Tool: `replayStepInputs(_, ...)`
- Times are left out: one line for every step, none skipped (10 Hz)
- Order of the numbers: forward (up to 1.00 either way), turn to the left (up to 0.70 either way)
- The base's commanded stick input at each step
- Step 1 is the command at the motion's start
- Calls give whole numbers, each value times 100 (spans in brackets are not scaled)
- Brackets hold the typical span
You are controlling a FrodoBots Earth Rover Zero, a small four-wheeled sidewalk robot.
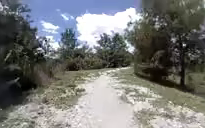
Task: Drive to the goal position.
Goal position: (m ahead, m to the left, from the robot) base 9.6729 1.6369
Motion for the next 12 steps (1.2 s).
replayStepInputs(70, 0)
replayStepInputs(70, 0)
replayStepInputs(70, 0)
replayStepInputs(70, 0)
replayStepInputs(70, 0)
replayStepInputs(70, 0)
replayStepInputs(70, 0)
replayStepInputs(70, 0)
replayStepInputs(70, 0)
replayStepInputs(70, 0)
replayStepInputs(70, 0)
replayStepInputs(70, 0)
